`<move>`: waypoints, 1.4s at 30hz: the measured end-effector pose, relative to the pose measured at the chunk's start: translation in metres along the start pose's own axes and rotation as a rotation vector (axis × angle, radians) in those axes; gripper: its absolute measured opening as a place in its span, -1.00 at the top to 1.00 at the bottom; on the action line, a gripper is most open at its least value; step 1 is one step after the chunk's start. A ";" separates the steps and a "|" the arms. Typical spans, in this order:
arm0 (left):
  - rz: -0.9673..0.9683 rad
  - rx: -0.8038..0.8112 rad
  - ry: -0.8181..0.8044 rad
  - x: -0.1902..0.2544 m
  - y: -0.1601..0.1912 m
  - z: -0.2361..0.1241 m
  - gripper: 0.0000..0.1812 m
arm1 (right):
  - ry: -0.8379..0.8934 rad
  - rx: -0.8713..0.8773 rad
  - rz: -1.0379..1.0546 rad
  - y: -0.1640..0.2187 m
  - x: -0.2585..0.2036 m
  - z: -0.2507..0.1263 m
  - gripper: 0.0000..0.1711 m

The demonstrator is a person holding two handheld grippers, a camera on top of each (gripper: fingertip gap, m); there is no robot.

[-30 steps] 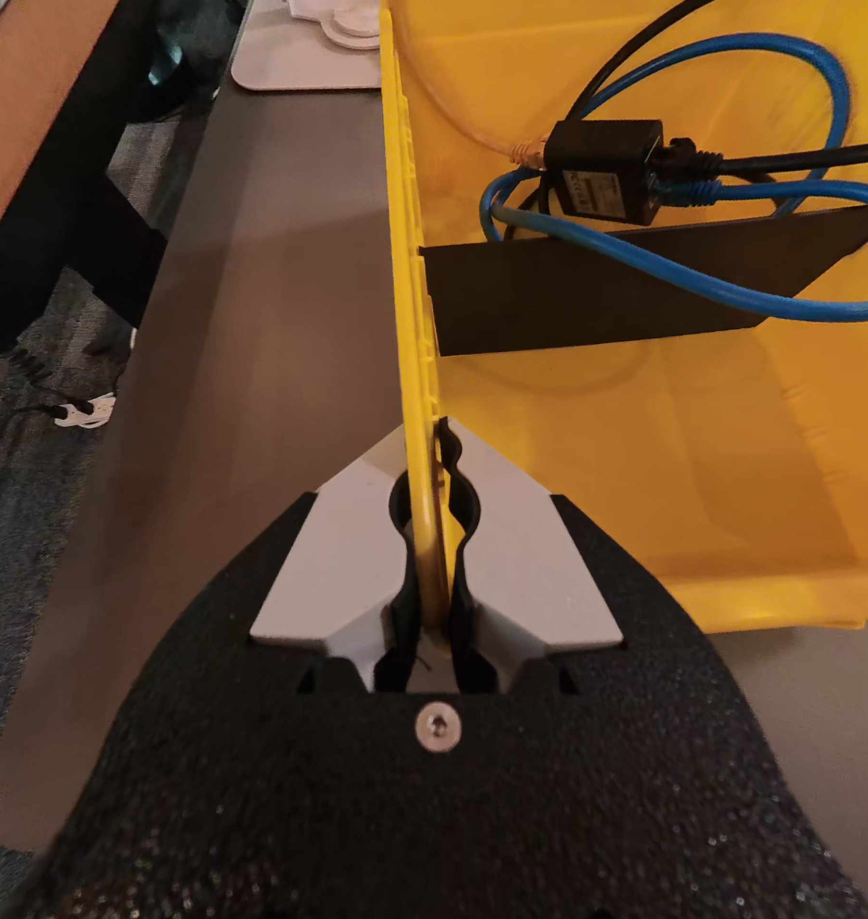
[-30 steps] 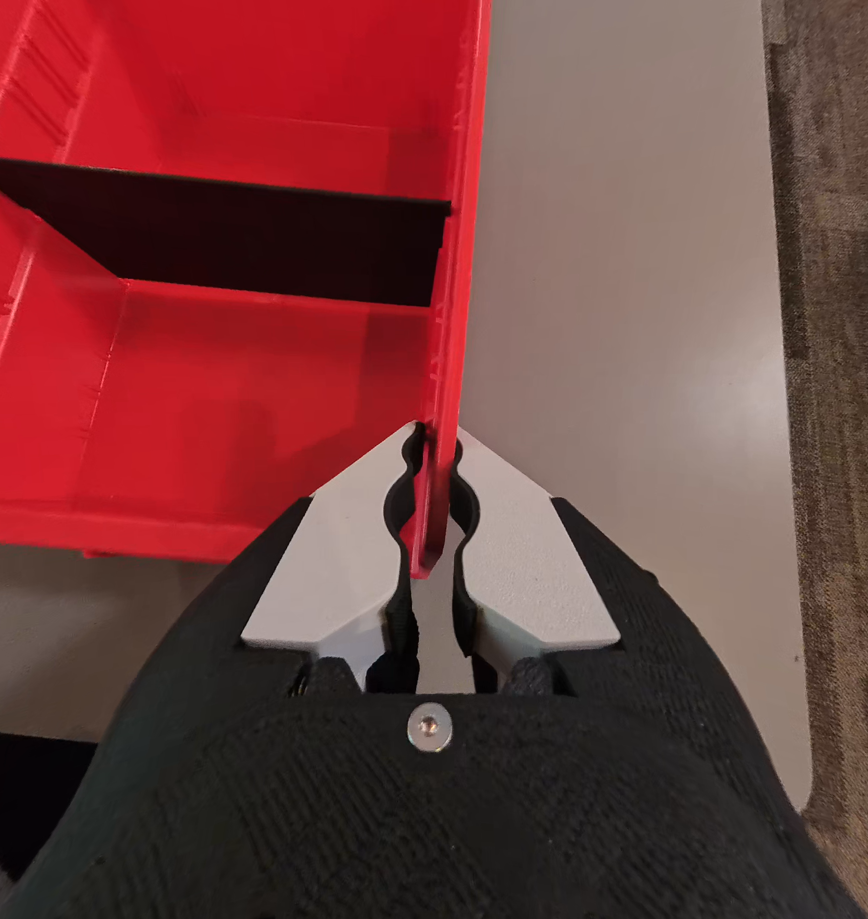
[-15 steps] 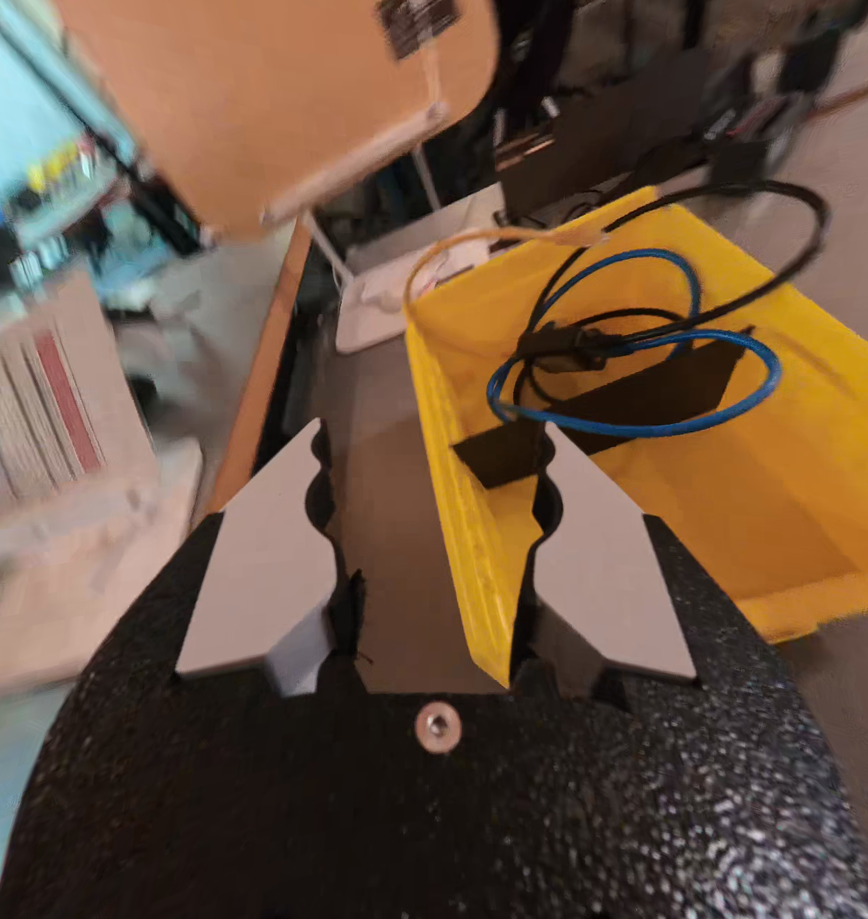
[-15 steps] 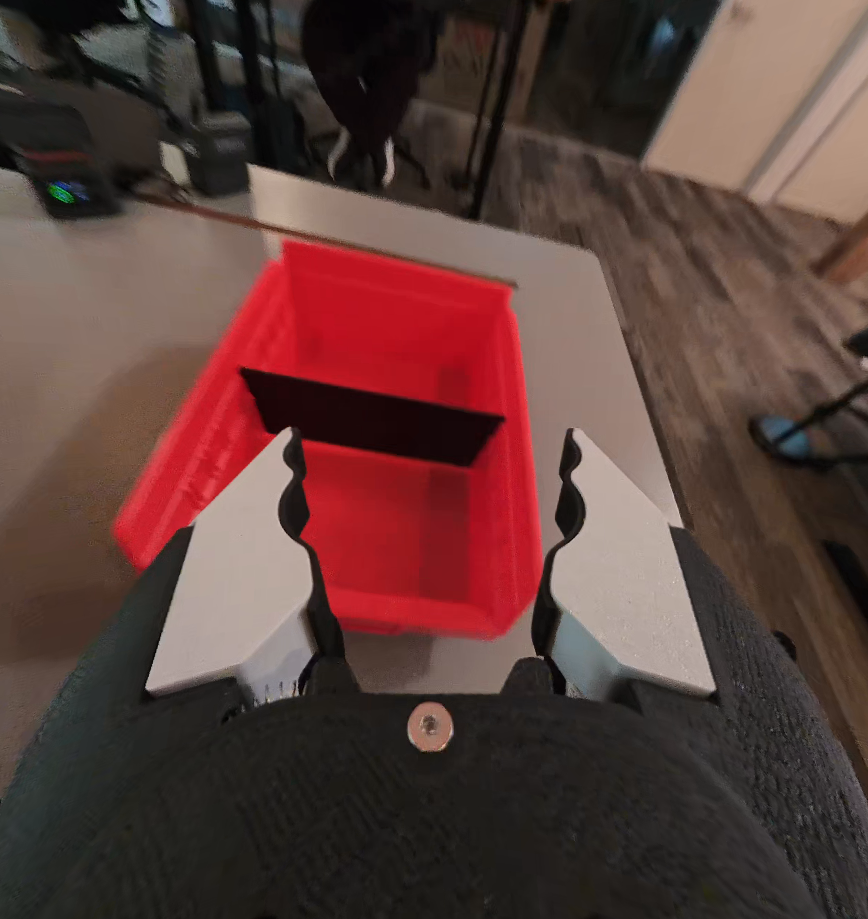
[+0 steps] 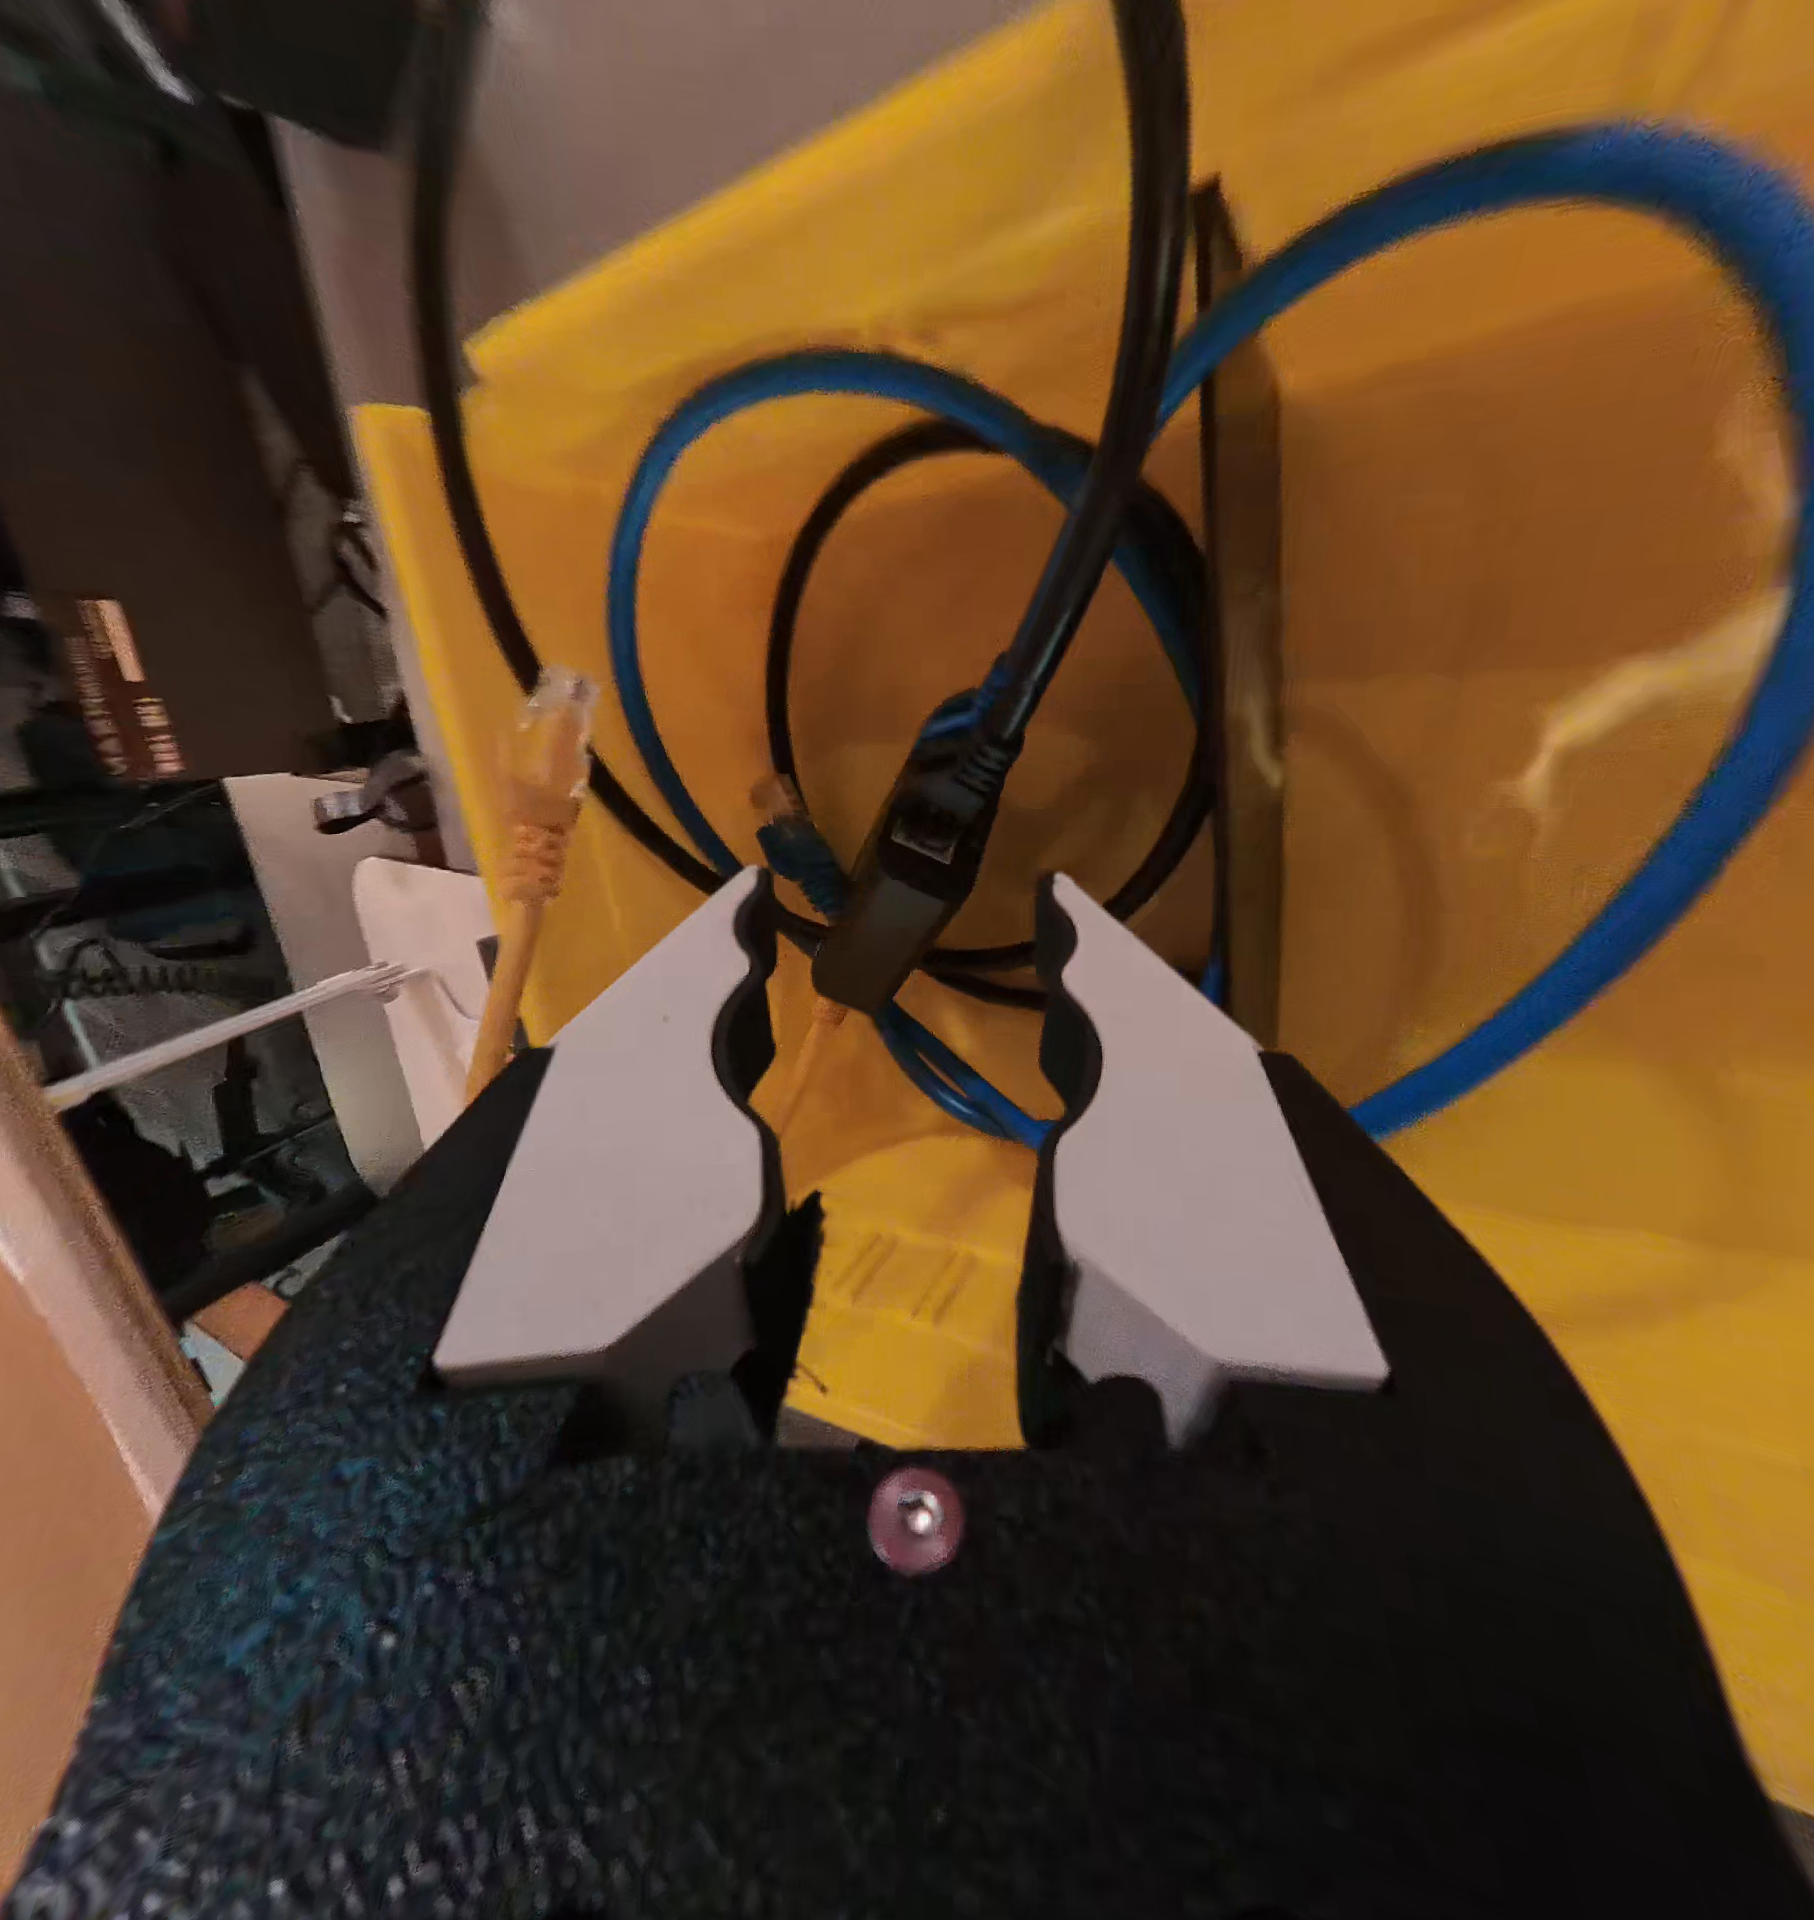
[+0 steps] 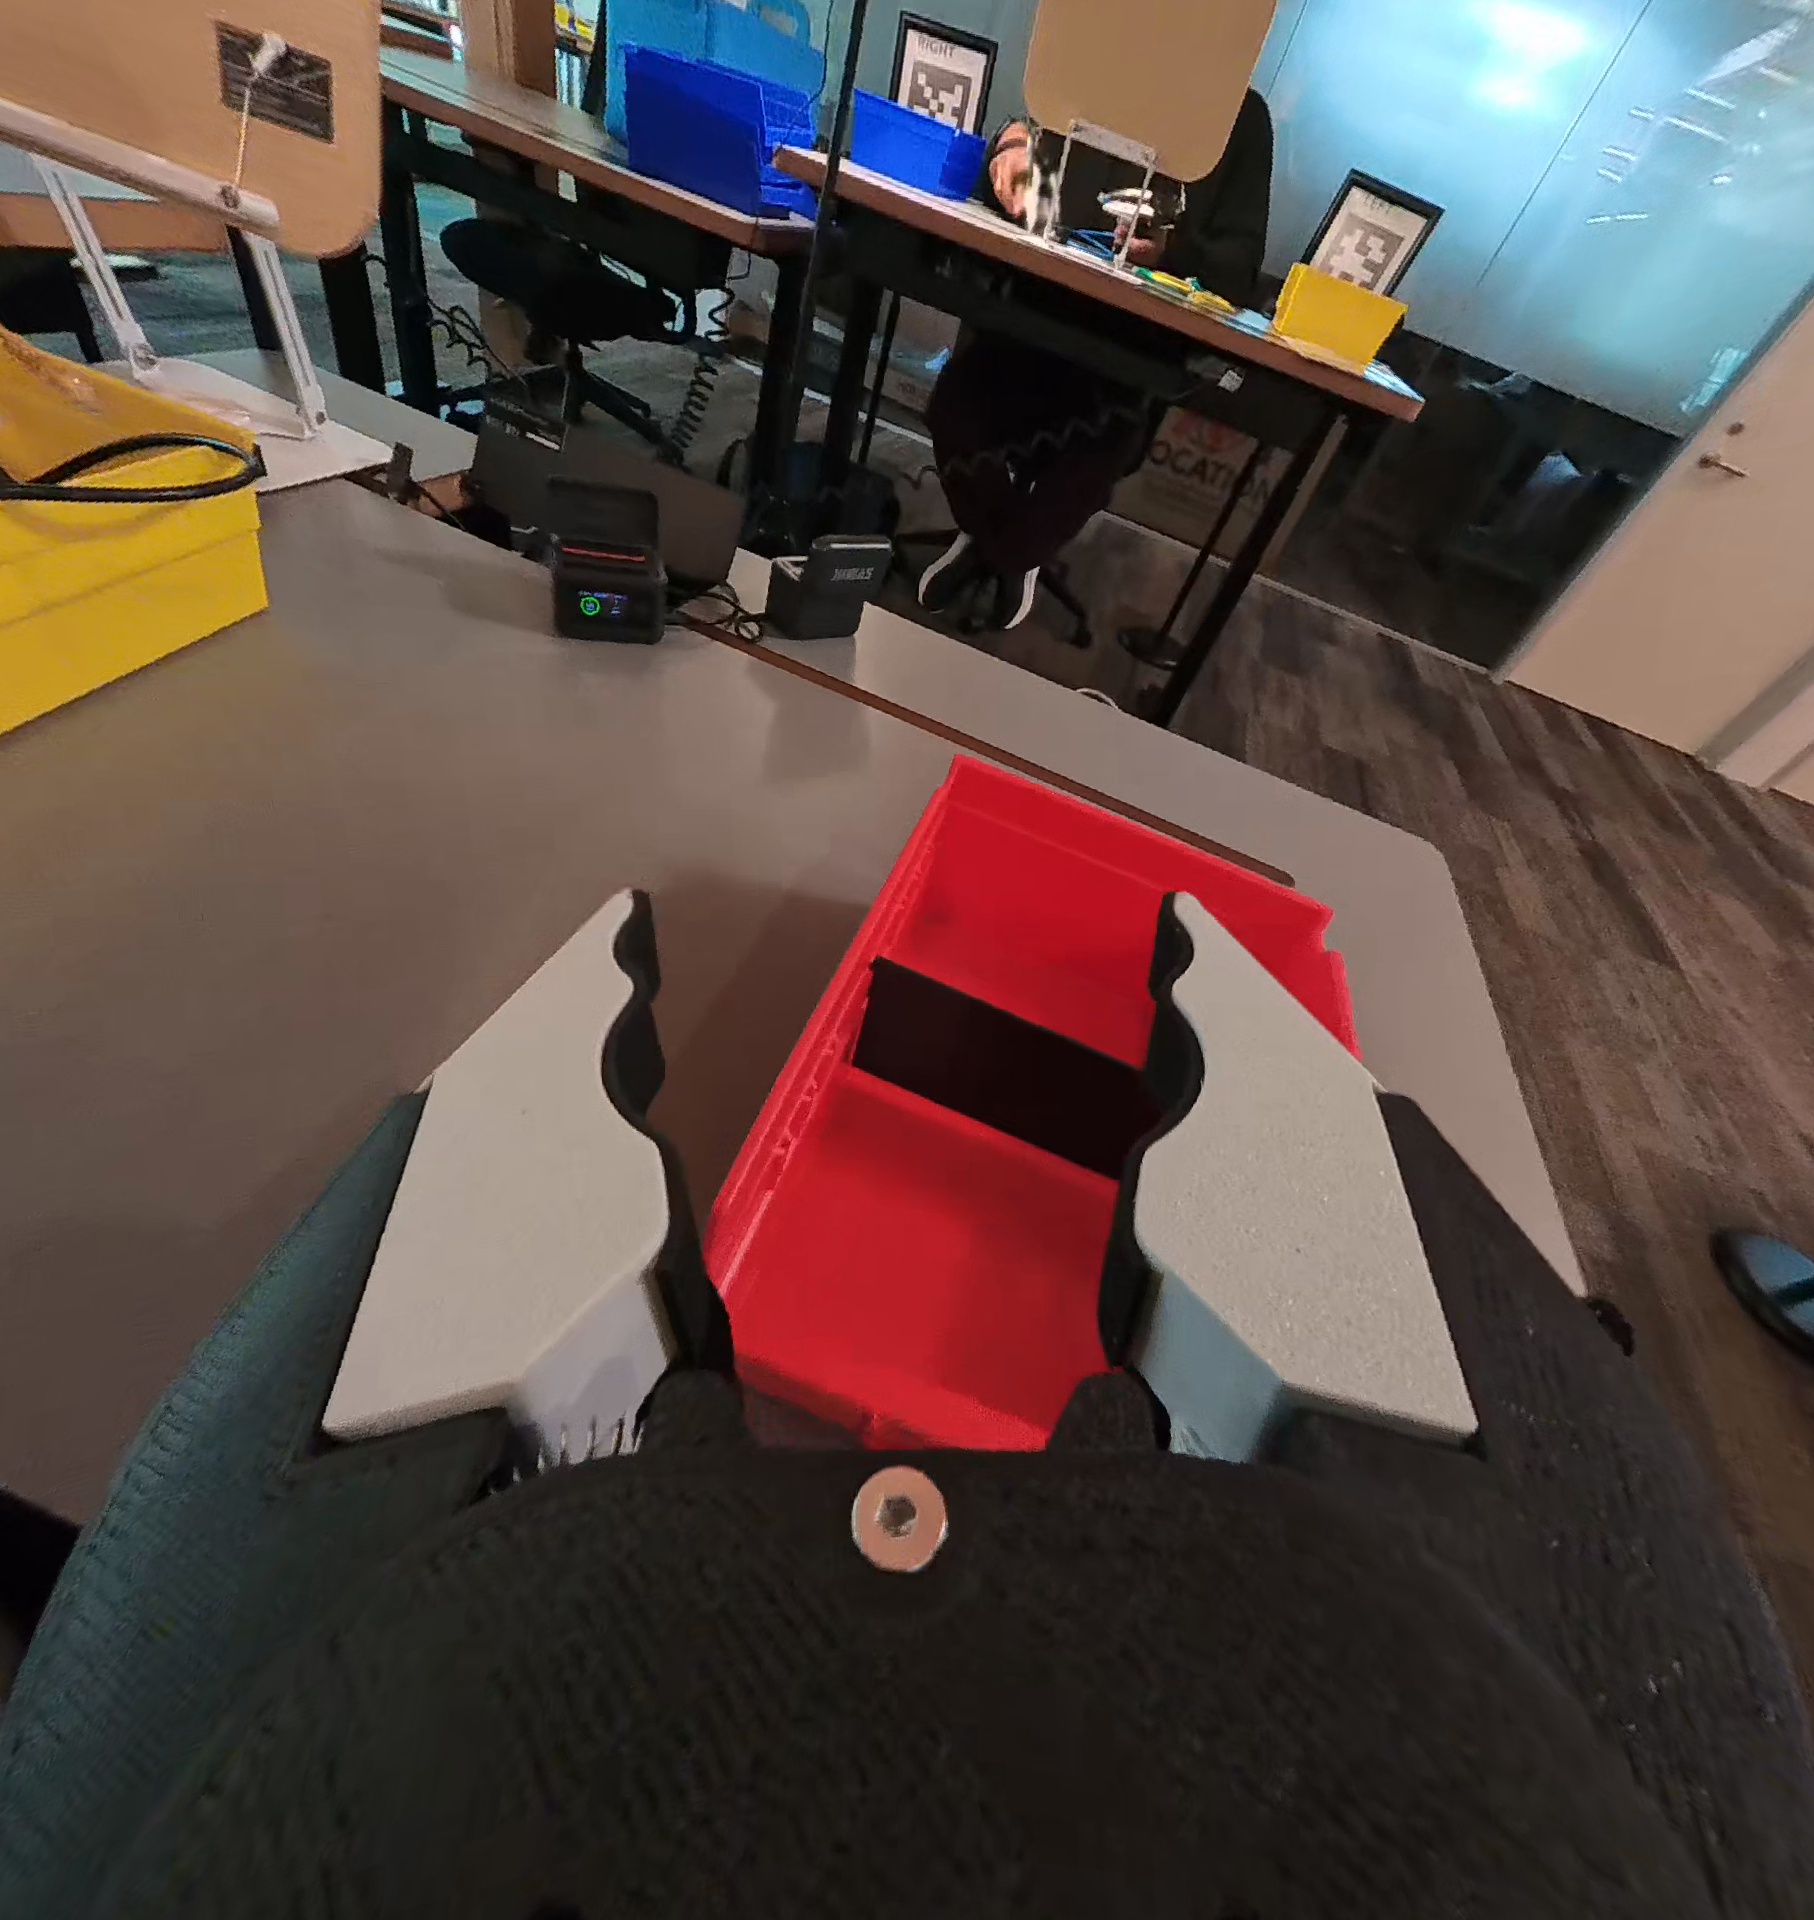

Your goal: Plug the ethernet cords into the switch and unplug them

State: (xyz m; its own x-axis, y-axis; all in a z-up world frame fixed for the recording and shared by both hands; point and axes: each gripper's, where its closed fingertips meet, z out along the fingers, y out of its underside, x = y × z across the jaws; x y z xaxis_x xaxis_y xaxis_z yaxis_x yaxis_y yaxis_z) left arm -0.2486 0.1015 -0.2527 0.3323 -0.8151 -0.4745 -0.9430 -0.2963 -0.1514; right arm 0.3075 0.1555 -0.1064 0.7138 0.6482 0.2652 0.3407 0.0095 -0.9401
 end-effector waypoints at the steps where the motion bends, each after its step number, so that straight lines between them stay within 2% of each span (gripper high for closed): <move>1: 0.033 -0.035 0.022 0.000 0.005 0.008 0.46 | 0.006 -0.005 0.001 0.002 0.000 -0.003 -0.10; 6: 0.132 -0.113 0.092 0.006 0.020 0.044 0.49 | 0.014 -0.037 0.025 0.015 -0.002 -0.010 -0.08; 9: 0.126 -0.136 0.053 0.003 0.026 0.059 0.65 | -0.004 -0.038 0.031 0.016 -0.008 -0.009 -0.06; 12: 0.118 -0.142 -0.006 -0.003 0.025 0.058 0.72 | -0.018 -0.041 -0.003 0.014 -0.013 -0.007 -0.06; 14: 0.103 -0.147 -0.075 -0.012 0.024 0.044 0.73 | -0.014 -0.045 -0.041 0.011 -0.015 -0.005 -0.05; 18: 0.053 -0.133 -0.300 -0.049 0.014 -0.024 0.74 | -0.015 -0.025 -0.085 0.003 -0.016 -0.005 -0.02; 24: 0.039 -0.186 -0.658 -0.118 -0.015 -0.188 0.73 | -0.036 0.044 -0.081 -0.010 -0.019 -0.006 0.02; 29: -0.005 -0.101 -0.882 -0.156 -0.076 -0.297 0.73 | -0.077 0.106 -0.062 -0.019 -0.028 -0.005 0.04; 34: -0.083 0.079 -1.040 -0.178 -0.147 -0.361 0.74 | -0.101 0.123 -0.063 -0.019 -0.033 -0.008 0.04; 37: -0.117 0.200 -0.992 -0.173 -0.188 -0.354 0.74 | -0.121 0.148 -0.044 -0.020 -0.037 -0.013 0.06; 39: -0.123 0.234 -0.935 -0.163 -0.210 -0.326 0.74 | -0.134 0.161 -0.024 -0.018 -0.039 -0.014 0.07; 42: -0.131 0.240 -0.842 -0.139 -0.237 -0.264 0.74 | -0.162 0.179 0.013 -0.016 -0.044 -0.014 0.08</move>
State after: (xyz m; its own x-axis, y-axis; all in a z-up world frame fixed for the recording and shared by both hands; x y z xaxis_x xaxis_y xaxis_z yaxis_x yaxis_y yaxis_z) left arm -0.0670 0.1534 0.0781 0.4042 -0.1166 -0.9072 -0.9079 -0.1718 -0.3824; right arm 0.2794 0.1162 -0.0996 0.6047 0.7628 0.2290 0.2082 0.1261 -0.9699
